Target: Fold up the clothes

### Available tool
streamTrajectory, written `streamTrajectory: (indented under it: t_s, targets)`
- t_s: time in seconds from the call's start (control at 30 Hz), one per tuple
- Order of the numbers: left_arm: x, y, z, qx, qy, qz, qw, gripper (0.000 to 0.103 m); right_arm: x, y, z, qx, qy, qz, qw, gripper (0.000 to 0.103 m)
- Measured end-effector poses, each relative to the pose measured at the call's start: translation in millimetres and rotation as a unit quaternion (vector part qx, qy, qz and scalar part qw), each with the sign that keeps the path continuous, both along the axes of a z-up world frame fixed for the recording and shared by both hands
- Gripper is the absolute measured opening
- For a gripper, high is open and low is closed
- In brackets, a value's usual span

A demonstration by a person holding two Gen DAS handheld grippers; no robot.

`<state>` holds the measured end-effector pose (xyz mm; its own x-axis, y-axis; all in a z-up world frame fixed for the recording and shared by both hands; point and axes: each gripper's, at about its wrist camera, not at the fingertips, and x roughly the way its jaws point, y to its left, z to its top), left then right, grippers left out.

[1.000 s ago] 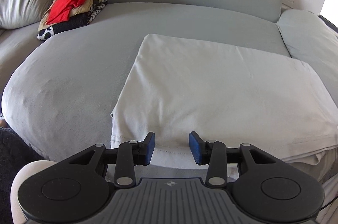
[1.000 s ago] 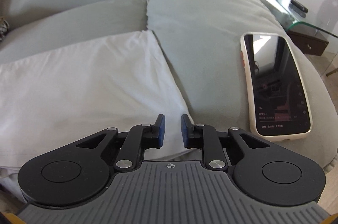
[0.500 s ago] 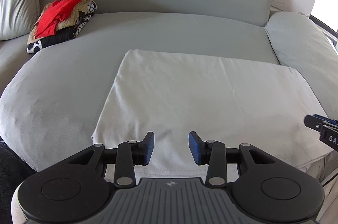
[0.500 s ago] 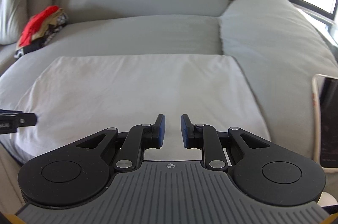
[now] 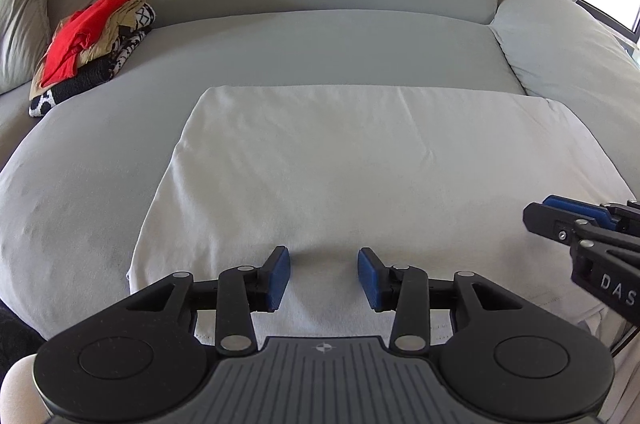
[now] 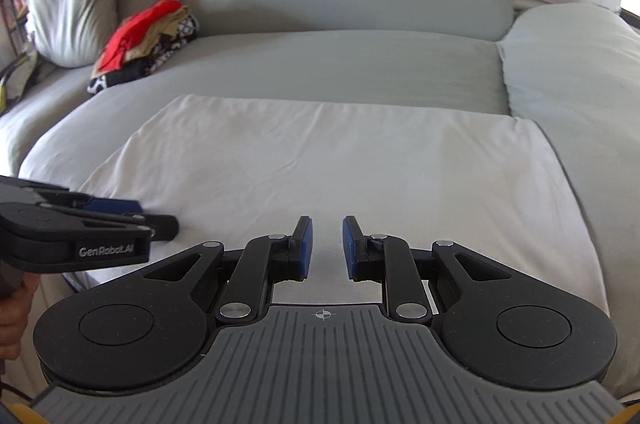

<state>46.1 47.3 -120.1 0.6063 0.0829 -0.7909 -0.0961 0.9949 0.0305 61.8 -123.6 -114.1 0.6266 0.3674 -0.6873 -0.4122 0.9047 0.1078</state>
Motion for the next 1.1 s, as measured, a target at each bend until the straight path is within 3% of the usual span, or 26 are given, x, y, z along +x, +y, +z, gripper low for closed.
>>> streamTrajectory:
  t_s: [0.23,0.27,0.3,0.33,0.43,0.5,0.53,0.57,0.6,0.63,0.73,0.87,1.0,1.1]
  targets:
    - [0,7,-2,-0.015,0.001,0.003,0.9999,0.041,9,-20,-11,-0.014,0.010,-0.057,0.998,0.022]
    - [0,8,-2,-0.016,0.001,0.003,0.9999,0.041,11,-27,-12,-0.015,0.009,-0.071,0.997,0.019]
    - [0,8,-2,-0.017,0.002,0.004,0.9998,0.041,13,-35,-13,-0.009,0.011,-0.081,0.997,0.003]
    - [0,8,-2,-0.019,0.002,0.005,0.9998,0.041,15,-43,-14,0.002,0.016,-0.089,0.996,0.000]
    - [0,9,-2,-0.024,0.003,0.007,0.9997,0.042,18,-63,-15,-0.012,0.003,-0.145,0.989,0.001]
    - [-1,9,-2,-0.027,0.003,0.008,0.9996,0.042,23,-80,-20,-0.025,0.016,-0.190,0.981,0.018]
    - [-1,10,-2,-0.029,0.003,0.009,0.9995,0.042,26,-91,-24,-0.027,0.028,-0.214,0.976,0.018]
    - [-1,11,-2,-0.032,0.003,0.010,0.9994,0.042,28,-102,-29,-0.028,0.040,-0.237,0.970,0.015]
    - [-2,11,-3,-0.033,0.003,0.011,0.9994,0.042,29,-111,-31,-0.022,0.048,-0.249,0.967,0.000]
    - [-2,11,-3,-0.034,0.003,0.012,0.9993,0.042,30,-119,-32,-0.009,0.055,-0.255,0.965,0.000]
    - [-2,12,-3,-0.033,0.004,0.012,0.9994,0.043,30,-120,-30,-0.006,0.061,-0.258,0.964,0.000]
    - [-3,12,-2,-0.033,0.005,0.013,0.9994,0.043,27,-111,-25,-0.002,0.057,-0.248,0.967,0.013]
    - [-4,11,1,-0.031,0.001,0.010,0.9995,0.041,28,-99,-16,0.014,0.044,-0.231,0.972,0.014]
    - [2,7,15,-0.032,-0.038,-0.002,0.9988,0.036,35,-79,-6,0.019,0.027,-0.190,0.981,0.014]
